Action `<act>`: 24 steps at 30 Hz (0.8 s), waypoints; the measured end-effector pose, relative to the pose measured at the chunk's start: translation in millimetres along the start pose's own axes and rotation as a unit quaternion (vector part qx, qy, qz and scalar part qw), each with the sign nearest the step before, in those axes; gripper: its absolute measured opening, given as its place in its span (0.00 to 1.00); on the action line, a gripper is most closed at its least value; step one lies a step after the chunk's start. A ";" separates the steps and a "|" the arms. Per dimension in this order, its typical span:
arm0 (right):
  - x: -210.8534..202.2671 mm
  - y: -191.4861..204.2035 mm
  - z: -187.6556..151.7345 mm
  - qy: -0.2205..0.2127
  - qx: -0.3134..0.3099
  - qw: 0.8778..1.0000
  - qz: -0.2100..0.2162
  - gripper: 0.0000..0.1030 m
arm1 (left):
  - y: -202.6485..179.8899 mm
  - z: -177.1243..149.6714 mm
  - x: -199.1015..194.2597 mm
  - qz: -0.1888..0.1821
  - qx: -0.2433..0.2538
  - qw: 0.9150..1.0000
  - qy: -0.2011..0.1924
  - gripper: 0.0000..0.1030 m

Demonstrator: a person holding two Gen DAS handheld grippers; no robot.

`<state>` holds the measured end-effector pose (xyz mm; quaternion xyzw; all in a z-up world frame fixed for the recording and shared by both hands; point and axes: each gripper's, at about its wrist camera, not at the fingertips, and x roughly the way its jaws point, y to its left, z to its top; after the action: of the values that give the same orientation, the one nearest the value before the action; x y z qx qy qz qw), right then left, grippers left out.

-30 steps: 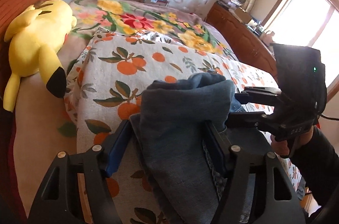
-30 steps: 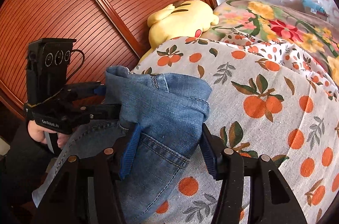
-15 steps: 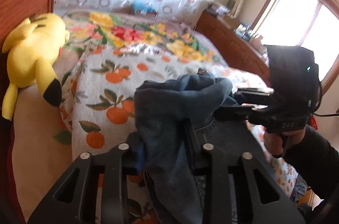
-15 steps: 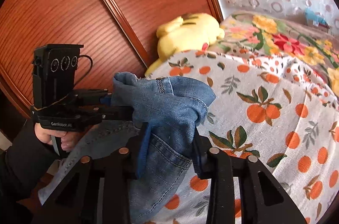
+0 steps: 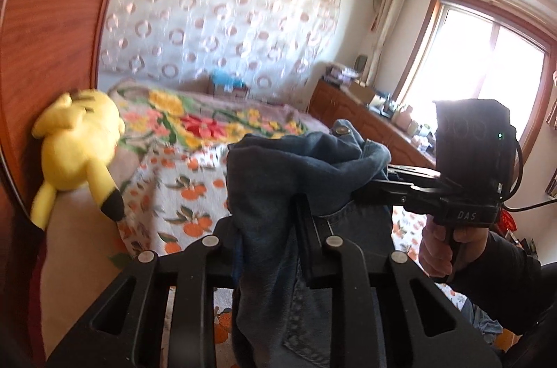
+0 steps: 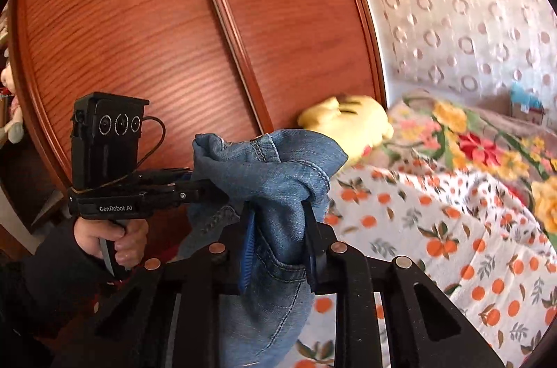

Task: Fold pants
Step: 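Lift the folded jeans with both tools and carry them toward the yellow plush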

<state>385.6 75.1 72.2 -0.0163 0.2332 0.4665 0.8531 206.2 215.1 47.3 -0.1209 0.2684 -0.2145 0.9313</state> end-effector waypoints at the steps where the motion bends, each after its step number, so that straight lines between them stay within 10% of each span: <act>1: -4.5 5.6 2.1 -0.007 -0.005 1.000 0.001 0.22 | -2.1 4.4 -8.2 0.000 0.002 1.000 -0.009 0.24; 9: -17.4 22.2 17.9 -0.039 -0.013 0.999 0.017 0.18 | -8.9 48.7 -43.6 0.023 0.034 0.998 -0.043 0.24; 24: 37.6 -67.7 14.1 -0.024 0.061 0.997 0.038 0.17 | 53.0 78.2 46.4 0.024 0.009 0.999 0.020 0.24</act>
<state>462.5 70.0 56.4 0.0558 0.2414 0.4836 0.8395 302.4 248.7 73.1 -0.1013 0.2879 -0.1969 0.9317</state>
